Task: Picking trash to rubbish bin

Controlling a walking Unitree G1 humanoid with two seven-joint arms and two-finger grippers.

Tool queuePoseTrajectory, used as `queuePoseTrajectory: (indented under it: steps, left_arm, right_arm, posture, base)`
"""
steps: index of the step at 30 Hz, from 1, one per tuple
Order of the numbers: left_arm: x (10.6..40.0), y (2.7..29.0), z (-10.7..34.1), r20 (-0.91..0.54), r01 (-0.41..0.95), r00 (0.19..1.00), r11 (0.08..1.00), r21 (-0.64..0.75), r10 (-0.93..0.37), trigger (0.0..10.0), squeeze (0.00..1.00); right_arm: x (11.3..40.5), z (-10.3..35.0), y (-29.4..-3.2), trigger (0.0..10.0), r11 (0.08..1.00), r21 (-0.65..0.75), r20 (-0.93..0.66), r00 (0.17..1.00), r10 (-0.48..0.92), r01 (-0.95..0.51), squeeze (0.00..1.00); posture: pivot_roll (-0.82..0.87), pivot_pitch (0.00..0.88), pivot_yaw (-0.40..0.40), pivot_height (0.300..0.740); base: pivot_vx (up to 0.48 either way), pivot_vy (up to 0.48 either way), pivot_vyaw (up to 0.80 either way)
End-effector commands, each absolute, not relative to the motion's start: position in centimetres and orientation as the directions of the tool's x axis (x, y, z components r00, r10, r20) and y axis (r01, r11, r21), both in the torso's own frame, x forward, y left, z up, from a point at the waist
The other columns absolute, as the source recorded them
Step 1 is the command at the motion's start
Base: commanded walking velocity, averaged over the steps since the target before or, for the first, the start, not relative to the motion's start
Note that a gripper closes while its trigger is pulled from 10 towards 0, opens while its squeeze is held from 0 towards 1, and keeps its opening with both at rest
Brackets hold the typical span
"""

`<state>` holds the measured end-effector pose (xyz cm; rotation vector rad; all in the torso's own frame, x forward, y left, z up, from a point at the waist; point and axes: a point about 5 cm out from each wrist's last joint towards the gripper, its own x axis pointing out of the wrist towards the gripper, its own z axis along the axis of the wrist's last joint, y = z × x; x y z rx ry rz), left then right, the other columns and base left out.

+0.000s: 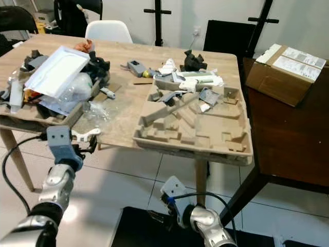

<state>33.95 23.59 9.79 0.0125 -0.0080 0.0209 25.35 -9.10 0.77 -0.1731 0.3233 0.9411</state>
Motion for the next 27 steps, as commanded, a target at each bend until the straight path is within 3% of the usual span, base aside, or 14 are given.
queuePoseTrajectory:
  steps: [1, 9, 10, 11, 13, 14, 27]
  left_arm:
    - [33.5, 24.0, 8.6, -0.061, -0.022, 0.998, 0.999, 0.036, 0.024, 10.0, 0.00]
    - [33.4, 24.4, 8.5, -0.069, -0.034, 0.997, 0.999, 0.038, 0.037, 9.8, 0.00]
    - [33.3, 24.5, 8.4, -0.078, -0.039, 0.996, 0.998, 0.040, 0.042, 7.6, 0.00]
    - [33.2, 24.6, 8.2, -0.089, -0.051, 0.995, 0.998, 0.040, 0.055, 2.6, 0.00]
    - [33.2, 24.7, 8.1, -0.096, -0.059, 0.993, 0.997, 0.040, 0.063, 2.6, 0.00]
    - [33.1, 24.8, 8.0, -0.101, -0.066, 0.992, 0.997, 0.036, 0.069, 0.0, 0.00]
    - [32.7, 24.7, 7.4, -0.113, -0.065, 0.991, 0.998, 0.007, 0.066, 0.0, 0.00]
  right_arm:
    - [25.0, 0.6, -9.1, 10.0, 0.579, 0.002, -0.350, 0.542, 0.765, -0.816, 0.00]
    - [24.8, 0.4, -9.2, 10.0, 0.579, 0.003, -0.355, 0.540, 0.763, -0.816, 0.00]
    - [24.8, 0.4, -9.2, 10.0, 0.578, 0.003, -0.356, 0.539, 0.763, -0.816, 0.00]
    - [24.8, 0.5, -9.2, 10.0, 0.577, 0.002, -0.356, 0.539, 0.763, -0.816, 0.00]
    - [24.9, 0.5, -9.2, 10.0, 0.577, 0.002, -0.356, 0.539, 0.763, -0.817, 0.00]
    - [24.9, 0.5, -9.1, 10.0, 0.576, 0.001, -0.356, 0.538, 0.764, -0.817, 0.00]
    - [24.8, 0.5, -9.0, 10.0, 0.574, 0.000, -0.358, 0.536, 0.765, -0.819, 0.00]
  posture:
    - [-0.01, 0.144, 0.007, 0.740]
    - [-0.01, 0.148, 0.003, 0.740]
    - [-0.01, 0.149, 0.002, 0.740]
    - [-0.01, 0.149, 0.001, 0.740]
    - [-0.01, 0.149, 0.001, 0.740]
    - [-0.01, 0.149, 0.000, 0.740]
    - [0.00, 0.150, -0.001, 0.740]
  base:
    - [0.000, 0.000, 0.00]
    - [0.000, 0.000, 0.00]
    - [0.000, 0.000, 0.00]
    - [0.000, 0.000, 0.00]
    - [0.000, 0.000, 0.00]
    - [0.000, 0.000, 0.00]
    - [0.000, 0.000, 0.00]
